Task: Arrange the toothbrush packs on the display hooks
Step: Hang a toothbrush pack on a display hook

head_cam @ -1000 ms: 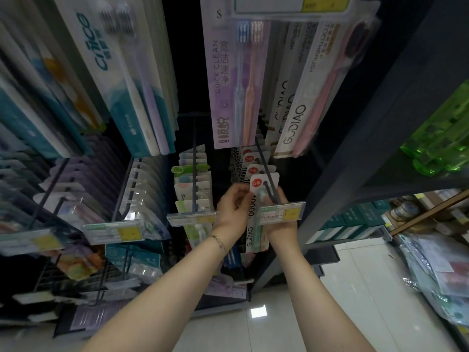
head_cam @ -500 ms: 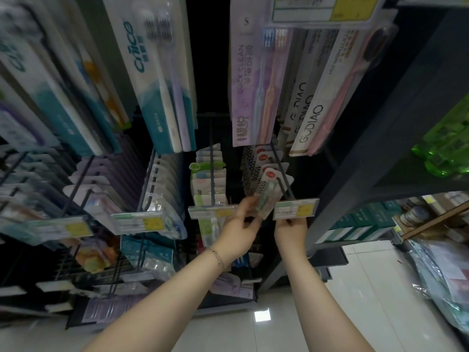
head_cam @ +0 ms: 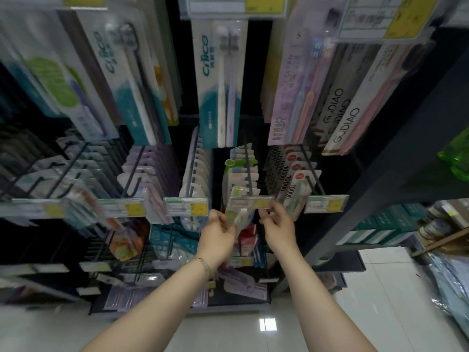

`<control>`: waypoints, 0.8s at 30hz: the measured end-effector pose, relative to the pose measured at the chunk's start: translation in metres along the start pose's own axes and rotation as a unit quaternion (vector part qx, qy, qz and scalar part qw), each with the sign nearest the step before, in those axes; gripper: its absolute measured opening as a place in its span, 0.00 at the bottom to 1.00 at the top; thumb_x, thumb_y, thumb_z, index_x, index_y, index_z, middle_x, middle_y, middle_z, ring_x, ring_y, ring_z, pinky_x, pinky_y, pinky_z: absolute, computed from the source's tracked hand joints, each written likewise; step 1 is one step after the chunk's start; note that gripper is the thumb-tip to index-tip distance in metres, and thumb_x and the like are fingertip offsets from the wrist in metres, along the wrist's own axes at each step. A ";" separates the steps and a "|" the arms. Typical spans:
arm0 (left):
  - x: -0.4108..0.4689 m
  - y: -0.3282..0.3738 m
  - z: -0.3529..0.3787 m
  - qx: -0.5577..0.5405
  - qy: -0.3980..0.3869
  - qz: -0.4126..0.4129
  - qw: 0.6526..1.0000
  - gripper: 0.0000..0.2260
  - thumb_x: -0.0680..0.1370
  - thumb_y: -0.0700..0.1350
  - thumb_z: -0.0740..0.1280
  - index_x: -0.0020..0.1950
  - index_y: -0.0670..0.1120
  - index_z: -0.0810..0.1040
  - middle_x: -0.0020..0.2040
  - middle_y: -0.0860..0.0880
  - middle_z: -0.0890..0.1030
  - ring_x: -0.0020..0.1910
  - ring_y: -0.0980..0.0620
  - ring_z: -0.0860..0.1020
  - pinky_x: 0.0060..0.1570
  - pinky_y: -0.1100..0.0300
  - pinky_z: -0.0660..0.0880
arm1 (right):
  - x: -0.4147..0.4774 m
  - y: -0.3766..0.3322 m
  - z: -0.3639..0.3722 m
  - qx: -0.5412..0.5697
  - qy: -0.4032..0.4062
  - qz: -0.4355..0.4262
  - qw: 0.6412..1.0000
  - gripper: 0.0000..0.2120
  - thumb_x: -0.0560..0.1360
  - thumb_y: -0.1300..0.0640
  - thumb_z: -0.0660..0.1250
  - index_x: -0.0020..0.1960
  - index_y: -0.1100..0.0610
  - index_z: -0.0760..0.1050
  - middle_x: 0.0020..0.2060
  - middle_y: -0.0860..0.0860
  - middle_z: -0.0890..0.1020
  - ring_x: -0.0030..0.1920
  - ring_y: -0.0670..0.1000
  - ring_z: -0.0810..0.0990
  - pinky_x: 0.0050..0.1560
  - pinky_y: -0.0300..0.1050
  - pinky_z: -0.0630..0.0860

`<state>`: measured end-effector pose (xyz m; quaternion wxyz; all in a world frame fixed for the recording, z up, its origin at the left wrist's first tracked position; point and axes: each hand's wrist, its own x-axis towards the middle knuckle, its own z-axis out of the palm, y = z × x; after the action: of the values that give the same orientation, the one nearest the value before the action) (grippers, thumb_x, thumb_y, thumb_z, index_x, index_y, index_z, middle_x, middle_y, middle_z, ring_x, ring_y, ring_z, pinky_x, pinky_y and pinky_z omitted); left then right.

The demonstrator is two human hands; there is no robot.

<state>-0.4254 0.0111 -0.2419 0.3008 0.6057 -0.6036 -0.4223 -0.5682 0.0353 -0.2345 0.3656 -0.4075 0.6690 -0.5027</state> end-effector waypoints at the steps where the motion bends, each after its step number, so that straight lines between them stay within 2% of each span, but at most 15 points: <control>1: 0.002 0.001 -0.003 -0.006 -0.006 -0.006 1.000 0.07 0.79 0.42 0.63 0.54 0.46 0.67 0.45 0.51 0.76 0.42 0.53 0.76 0.39 0.61 0.71 | 0.001 -0.002 0.002 -0.001 -0.005 -0.006 1.000 0.09 0.79 0.55 0.63 0.58 0.47 0.76 0.52 0.46 0.81 0.54 0.50 0.79 0.54 0.46 0.77; 4: 0.008 0.003 -0.005 -0.037 -0.024 0.003 0.999 0.11 0.81 0.43 0.60 0.63 0.47 0.67 0.54 0.50 0.76 0.51 0.49 0.78 0.48 0.56 0.76 | 0.002 -0.007 0.007 0.008 -0.008 -0.019 1.000 0.09 0.79 0.58 0.63 0.52 0.43 0.76 0.49 0.44 0.82 0.50 0.47 0.80 0.55 0.47 0.77; 7: 0.012 0.004 -0.004 -0.041 -0.025 0.025 0.999 0.09 0.82 0.43 0.59 0.61 0.48 0.72 0.55 0.50 0.78 0.51 0.49 0.79 0.53 0.52 0.78 | 0.000 -0.011 0.008 0.019 -0.021 -0.011 1.000 0.11 0.80 0.60 0.62 0.50 0.43 0.76 0.47 0.42 0.82 0.47 0.46 0.80 0.53 0.45 0.77; 10: 0.014 0.009 -0.002 -0.061 -0.007 0.018 0.998 0.06 0.82 0.45 0.61 0.55 0.45 0.75 0.50 0.49 0.80 0.49 0.49 0.80 0.53 0.52 0.78 | 0.000 -0.012 0.004 0.032 -0.036 -0.006 0.999 0.11 0.80 0.62 0.61 0.51 0.47 0.77 0.48 0.45 0.83 0.48 0.48 0.81 0.49 0.43 0.79; 13: 0.013 0.015 0.000 -0.082 0.009 0.025 0.996 0.06 0.81 0.44 0.63 0.54 0.45 0.76 0.47 0.49 0.81 0.46 0.50 0.80 0.51 0.52 0.79 | 0.001 -0.017 -0.001 0.044 -0.050 -0.018 0.998 0.13 0.79 0.67 0.58 0.47 0.52 0.76 0.44 0.48 0.83 0.40 0.51 0.80 0.37 0.36 0.76; 15: 0.011 0.016 0.000 -0.089 0.010 0.037 0.995 0.05 0.80 0.44 0.63 0.54 0.47 0.76 0.46 0.48 0.82 0.44 0.50 0.81 0.48 0.52 0.80 | 0.002 -0.018 -0.004 0.047 -0.055 -0.027 0.997 0.14 0.79 0.69 0.57 0.45 0.53 0.76 0.41 0.49 0.82 0.36 0.50 0.78 0.36 0.39 0.75; 18: 0.010 0.015 -0.001 -0.084 0.012 0.046 0.995 0.05 0.80 0.46 0.64 0.54 0.47 0.77 0.45 0.47 0.82 0.42 0.48 0.81 0.45 0.54 0.80 | 0.004 -0.019 -0.005 0.045 -0.077 -0.037 0.995 0.13 0.78 0.69 0.58 0.46 0.55 0.77 0.40 0.52 0.82 0.36 0.50 0.77 0.37 0.43 0.75; 22: 0.006 0.012 -0.002 -0.097 0.012 0.029 0.995 0.07 0.80 0.47 0.64 0.51 0.43 0.76 0.42 0.48 0.82 0.40 0.52 0.80 0.41 0.59 0.78 | 0.006 -0.023 -0.009 0.044 -0.099 -0.051 0.993 0.16 0.78 0.70 0.59 0.44 0.51 0.77 0.34 0.43 0.81 0.31 0.40 0.76 0.32 0.34 0.73; 24: 0.002 0.010 -0.003 -0.107 0.007 0.022 0.994 0.07 0.80 0.46 0.63 0.48 0.44 0.75 0.42 0.48 0.82 0.39 0.53 0.80 0.38 0.63 0.75 | 0.005 -0.023 -0.007 0.050 -0.114 -0.049 0.991 0.16 0.78 0.69 0.60 0.45 0.48 0.77 0.34 0.42 0.81 0.31 0.35 0.76 0.33 0.30 0.72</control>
<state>-0.4272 0.0078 -0.2323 0.3774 0.5592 -0.5663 -0.4734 -0.5726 0.0292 -0.2107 0.4339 -0.4758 0.5762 -0.5034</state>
